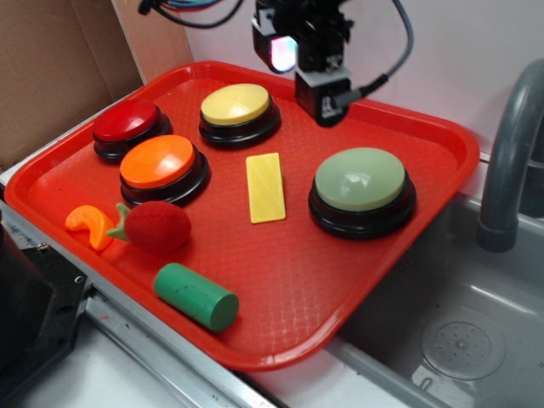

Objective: Push the green button.

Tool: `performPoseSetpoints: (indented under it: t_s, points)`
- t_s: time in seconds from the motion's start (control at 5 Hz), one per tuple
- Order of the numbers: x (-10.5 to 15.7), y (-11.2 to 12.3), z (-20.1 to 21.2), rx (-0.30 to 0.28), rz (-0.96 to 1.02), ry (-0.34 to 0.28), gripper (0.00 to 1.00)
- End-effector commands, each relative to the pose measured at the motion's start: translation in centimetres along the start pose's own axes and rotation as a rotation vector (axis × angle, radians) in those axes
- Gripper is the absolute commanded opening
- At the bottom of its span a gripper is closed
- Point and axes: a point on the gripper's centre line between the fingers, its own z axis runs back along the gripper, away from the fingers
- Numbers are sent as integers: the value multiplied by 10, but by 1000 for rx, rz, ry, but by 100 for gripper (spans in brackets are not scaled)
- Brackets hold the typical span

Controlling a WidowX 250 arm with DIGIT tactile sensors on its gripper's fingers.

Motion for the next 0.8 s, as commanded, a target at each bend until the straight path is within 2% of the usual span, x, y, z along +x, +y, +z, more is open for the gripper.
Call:
performPoseSetpoints:
  t_s: [0.0, 0.2, 0.4, 0.6]
  points:
    - [18, -6, -25, -69, -35, -102, 100]
    - [14, -6, -45, -111, -28, -58, 100]
    - [15, -6, -56, -97, -39, -35, 100]
    - [19, -8, -53, -84, -57, -60, 100]
